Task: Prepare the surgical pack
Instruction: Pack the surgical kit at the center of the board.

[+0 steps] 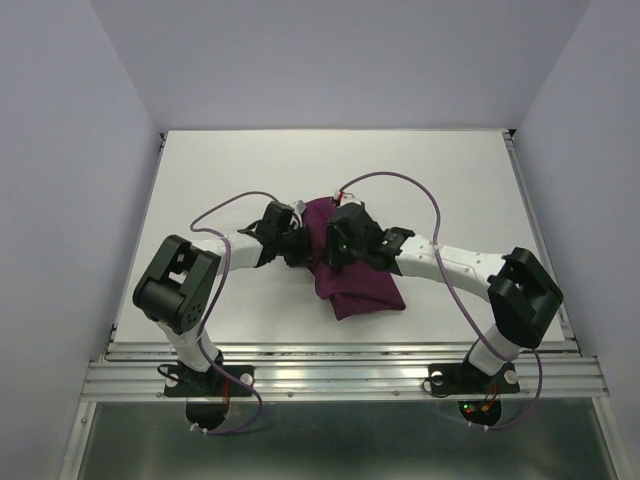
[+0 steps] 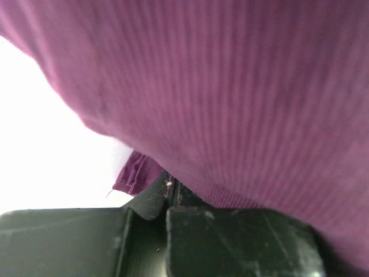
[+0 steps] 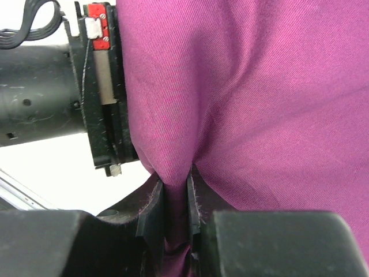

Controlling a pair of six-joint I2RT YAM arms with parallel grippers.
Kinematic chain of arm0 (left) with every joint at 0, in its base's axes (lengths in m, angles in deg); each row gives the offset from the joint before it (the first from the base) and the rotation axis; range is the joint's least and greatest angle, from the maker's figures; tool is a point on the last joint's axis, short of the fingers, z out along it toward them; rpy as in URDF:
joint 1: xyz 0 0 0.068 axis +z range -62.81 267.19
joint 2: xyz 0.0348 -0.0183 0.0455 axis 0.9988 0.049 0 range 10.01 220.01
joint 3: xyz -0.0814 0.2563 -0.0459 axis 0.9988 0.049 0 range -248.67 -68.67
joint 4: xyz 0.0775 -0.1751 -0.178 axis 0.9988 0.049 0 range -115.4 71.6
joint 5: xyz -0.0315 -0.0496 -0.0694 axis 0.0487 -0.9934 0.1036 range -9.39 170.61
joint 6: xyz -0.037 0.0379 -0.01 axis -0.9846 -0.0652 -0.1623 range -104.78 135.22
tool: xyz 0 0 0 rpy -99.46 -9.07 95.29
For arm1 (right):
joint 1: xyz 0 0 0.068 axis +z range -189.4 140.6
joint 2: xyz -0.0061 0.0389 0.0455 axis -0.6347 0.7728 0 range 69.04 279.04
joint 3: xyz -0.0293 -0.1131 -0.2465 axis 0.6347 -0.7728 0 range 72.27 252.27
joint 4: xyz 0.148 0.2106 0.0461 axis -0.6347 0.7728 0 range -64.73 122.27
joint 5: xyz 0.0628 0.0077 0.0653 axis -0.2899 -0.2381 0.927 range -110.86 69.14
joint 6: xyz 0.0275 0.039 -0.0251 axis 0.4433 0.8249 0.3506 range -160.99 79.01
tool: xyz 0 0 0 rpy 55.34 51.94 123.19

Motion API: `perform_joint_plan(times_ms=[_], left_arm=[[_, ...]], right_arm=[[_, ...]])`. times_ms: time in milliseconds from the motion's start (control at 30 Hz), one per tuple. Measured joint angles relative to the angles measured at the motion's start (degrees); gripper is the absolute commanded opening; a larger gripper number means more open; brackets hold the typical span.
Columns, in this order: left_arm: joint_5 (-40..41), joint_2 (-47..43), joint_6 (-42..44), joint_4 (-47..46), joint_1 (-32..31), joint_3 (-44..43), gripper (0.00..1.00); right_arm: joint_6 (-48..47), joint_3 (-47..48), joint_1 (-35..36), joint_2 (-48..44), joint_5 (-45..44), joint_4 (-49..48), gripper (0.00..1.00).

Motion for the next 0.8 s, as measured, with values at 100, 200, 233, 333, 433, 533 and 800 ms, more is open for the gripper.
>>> perform_joint_plan(times_ms=[100, 200, 233, 333, 433, 533, 800], left_arm=[[-1.70, 1.46, -1.70, -3.67, -0.26, -0.11, 0.00], [-3.69, 2.56, -3.93, -7.69, -0.66, -0.11, 0.00], [-4.44, 3.02, -4.59, -9.55, -0.87, -0.11, 0.00], [-6.62, 3.82, -7.02, -14.25, -0.96, 0.37, 0.00], [-9.11, 4.76, -9.70, -19.39, -0.96, 1.60, 0.00], [-11.34, 6.43, -12.44, -24.20, -0.98, 2.80, 0.00], [-10.23, 7.32, -12.90, -26.99, -1.33, 4.42, 0.00]], right_arm=[[0.52, -0.55, -0.15, -0.79, -0.50, -0.22, 0.01], [1.27, -1.22, -0.22, -2.03, -1.92, 0.09, 0.01], [1.40, -1.25, -0.28, -2.45, -2.34, 0.37, 0.01], [1.90, -1.36, -0.59, -3.48, -3.50, 1.05, 0.01], [2.38, -2.14, -0.68, -4.61, -3.93, 1.09, 0.01], [2.69, -2.49, -0.74, -4.90, -4.02, 1.11, 0.01], [2.91, -2.86, -0.83, -4.87, -3.19, 1.05, 0.00]])
